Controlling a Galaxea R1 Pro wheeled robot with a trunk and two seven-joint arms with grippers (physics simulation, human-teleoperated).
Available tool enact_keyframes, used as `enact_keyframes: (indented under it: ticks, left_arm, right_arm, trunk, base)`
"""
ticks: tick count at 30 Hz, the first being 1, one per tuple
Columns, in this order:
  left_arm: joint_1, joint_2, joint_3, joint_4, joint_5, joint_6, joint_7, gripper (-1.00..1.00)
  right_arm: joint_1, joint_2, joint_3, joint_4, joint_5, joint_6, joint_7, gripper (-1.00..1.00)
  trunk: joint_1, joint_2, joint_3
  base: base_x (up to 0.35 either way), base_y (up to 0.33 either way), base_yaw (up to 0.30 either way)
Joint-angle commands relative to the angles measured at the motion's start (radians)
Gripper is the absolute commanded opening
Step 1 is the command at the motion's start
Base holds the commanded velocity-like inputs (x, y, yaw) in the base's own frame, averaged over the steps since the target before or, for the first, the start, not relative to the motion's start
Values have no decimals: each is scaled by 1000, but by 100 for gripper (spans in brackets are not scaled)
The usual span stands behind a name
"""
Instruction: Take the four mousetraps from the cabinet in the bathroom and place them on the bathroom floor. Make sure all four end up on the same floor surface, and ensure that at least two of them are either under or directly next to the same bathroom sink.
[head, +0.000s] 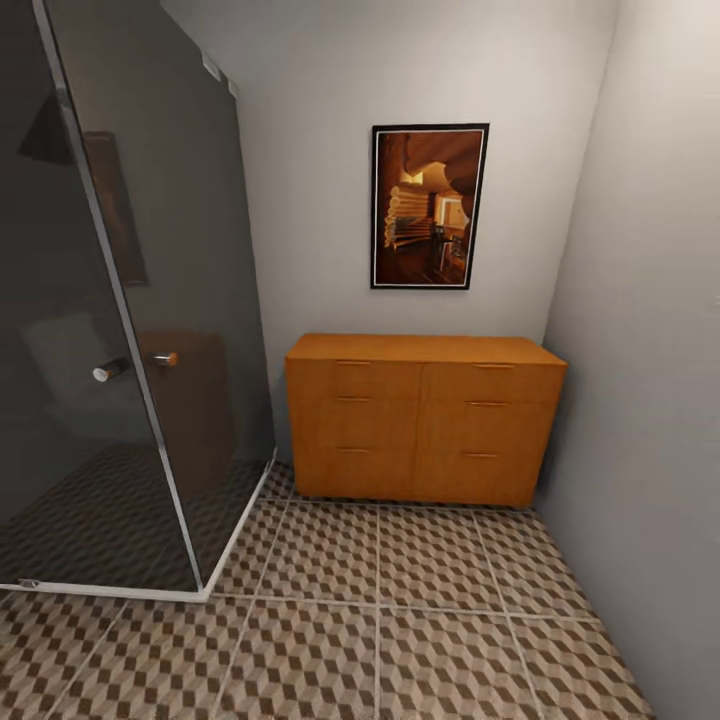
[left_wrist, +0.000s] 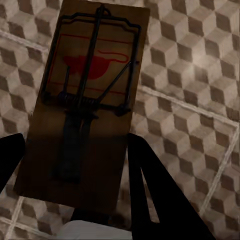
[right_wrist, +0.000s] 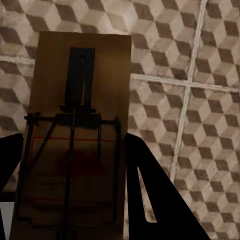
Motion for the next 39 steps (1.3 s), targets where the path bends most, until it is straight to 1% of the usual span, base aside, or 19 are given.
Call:
enact_keyframes:
  ticks: [1,5,6,9,11,12,14,16,20,24,26,29,31,32,34,39]
  left_arm:
    - [16,2,6,0,7,-10,10,-100]
    - [42,4,6,0,30,-36,17,-100]
    - [56,11,7,0,40,-43,20,-100]
    - [63,21,7,0,51,-46,20,-100]
    - [65,32,7,0,68,-47,20,-100]
    - [66,40,8,0,83,-47,20,-100]
    - [66,48,8,0,100,-47,20,-100]
    - [67,60,7,0,131,-48,21,-100]
    - [67,66,5,0,150,-48,20,-100]
    - [68,66,5,0,155,-48,19,-100]
    - [68,62,5,0,155,-48,18,-100]
    - [69,52,5,0,155,-48,14,-100]
    - [69,48,5,0,155,-47,12,-100]
    - [69,41,5,0,155,-46,11,-100]
    - [70,37,5,0,156,-45,11,-100]
    - [76,27,5,0,156,-46,10,-100]
  right_arm:
    - [-1,0,-3,7,7,0,-1,-100]
    - [-1,0,-3,18,7,-3,-2,-100]
    - [-1,0,-3,21,7,-4,-2,-100]
    - [-1,0,-3,22,12,-5,-3,-100]
    - [-1,0,-3,23,22,-6,-4,-100]
    - [-1,-1,-3,23,32,-6,-4,-100]
    - [-1,0,-3,23,43,-7,-4,-100]
    - [-1,1,-3,23,64,-7,-4,-100]
    - [-1,1,-3,23,78,-16,-5,-100]
    - [-1,2,-3,23,83,-23,-4,-100]
    - [-1,4,-3,23,91,-24,-5,-100]
    - [-1,5,-3,23,114,-36,-6,-100]
    - [-1,4,-4,23,117,-41,-6,-100]
    - [-1,2,-4,23,120,-47,-6,-100]
    - [-1,2,-4,23,120,-49,-6,-100]
    - [-1,4,-4,23,121,-50,-8,-100]
  trunk:
    - [-1,-1,-1]
    - [-1,-1,-1]
    - [-1,-1,-1]
    - [-1,-1,-1]
    - [-1,-1,-1]
    - [-1,-1,-1]
    - [-1,-1,-1]
    - [-1,-1,-1]
    - [-1,-1,-1]
    - [-1,-1,-1]
    - [-1,-1,-1]
    - [-1,-1,-1]
    - [-1,-1,-1]
    - [-1,-1,-1]
    - [-1,-1,-1]
    - [-1,-1,-1]
  base:
    - [-349,0,0]
    - [-349,0,0]
    - [-348,0,0]
    - [-349,0,89]
    - [-349,0,194]
    - [-349,0,232]
    - [-349,0,247]
    - [-348,0,266]
    - [-274,0,276]
    - [-55,0,282]
    - [-19,0,283]
    - [-6,0,283]
    - [-3,0,283]
    - [-1,0,283]
    - [-1,0,276]
    - [0,0,121]
